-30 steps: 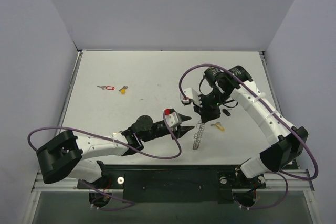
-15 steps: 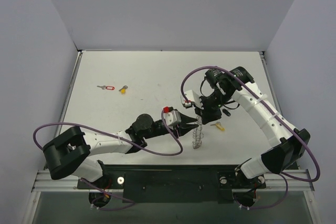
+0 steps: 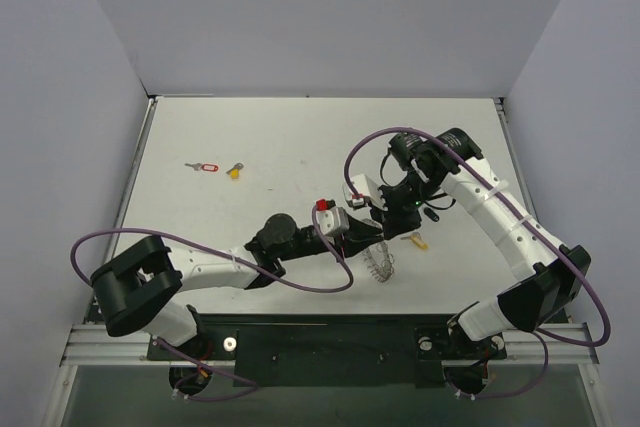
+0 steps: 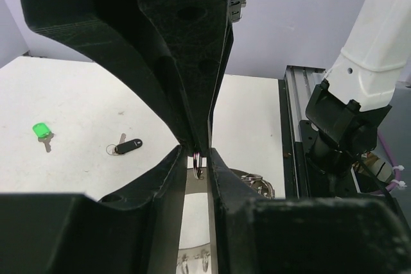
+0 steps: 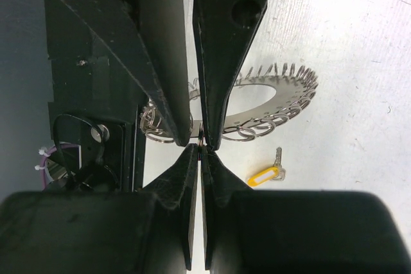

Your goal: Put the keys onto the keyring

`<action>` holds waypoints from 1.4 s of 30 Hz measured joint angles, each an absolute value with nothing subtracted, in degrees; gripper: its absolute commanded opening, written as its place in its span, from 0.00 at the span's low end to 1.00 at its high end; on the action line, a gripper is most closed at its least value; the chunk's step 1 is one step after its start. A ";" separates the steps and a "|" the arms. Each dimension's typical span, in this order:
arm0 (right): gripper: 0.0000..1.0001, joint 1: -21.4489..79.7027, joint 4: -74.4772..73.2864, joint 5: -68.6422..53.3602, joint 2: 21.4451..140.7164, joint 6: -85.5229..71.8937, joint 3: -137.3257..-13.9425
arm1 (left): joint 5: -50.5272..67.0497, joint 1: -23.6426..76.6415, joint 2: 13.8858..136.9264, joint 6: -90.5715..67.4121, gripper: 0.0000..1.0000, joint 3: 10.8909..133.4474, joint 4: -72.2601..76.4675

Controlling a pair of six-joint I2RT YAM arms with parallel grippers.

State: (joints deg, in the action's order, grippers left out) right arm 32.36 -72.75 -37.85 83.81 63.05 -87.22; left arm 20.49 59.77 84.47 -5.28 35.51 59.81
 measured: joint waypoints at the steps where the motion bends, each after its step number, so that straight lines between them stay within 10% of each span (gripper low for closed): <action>1: 0.00 32.36 -72.82 -37.82 83.81 63.07 -87.22 | 20.58 59.77 84.55 -5.39 0.25 35.64 59.79; 20: 0.00 32.36 -73.19 -37.93 83.81 63.11 -87.22 | 21.50 59.51 84.58 -4.78 0.23 36.73 55.13; 35: 0.00 32.36 -74.26 -37.41 83.81 63.11 -87.22 | 23.55 59.51 84.58 -4.69 0.00 38.94 50.89; 42: 0.38 31.51 -74.11 -39.09 83.81 61.87 -87.22 | 22.39 59.46 84.38 -4.23 0.00 38.68 50.41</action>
